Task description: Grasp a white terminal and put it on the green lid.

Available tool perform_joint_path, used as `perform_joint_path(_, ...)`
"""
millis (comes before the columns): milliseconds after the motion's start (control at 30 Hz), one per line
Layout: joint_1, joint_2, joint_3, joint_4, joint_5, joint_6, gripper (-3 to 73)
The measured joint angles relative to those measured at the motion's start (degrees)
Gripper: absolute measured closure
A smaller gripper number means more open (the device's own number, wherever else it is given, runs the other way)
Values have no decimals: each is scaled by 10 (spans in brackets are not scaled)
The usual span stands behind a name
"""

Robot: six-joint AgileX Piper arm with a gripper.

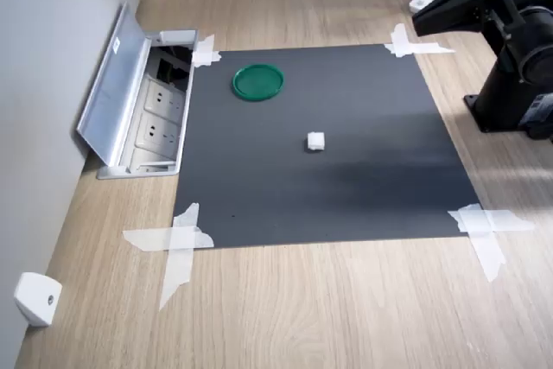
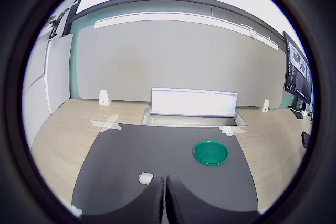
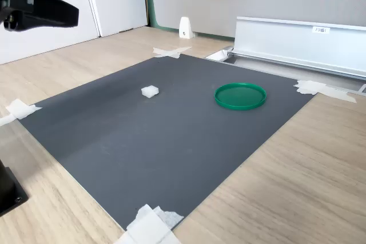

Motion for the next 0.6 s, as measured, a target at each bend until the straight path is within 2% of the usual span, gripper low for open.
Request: perform_joint_path(600, 0, 0, 14, 1, -1, 0, 703)
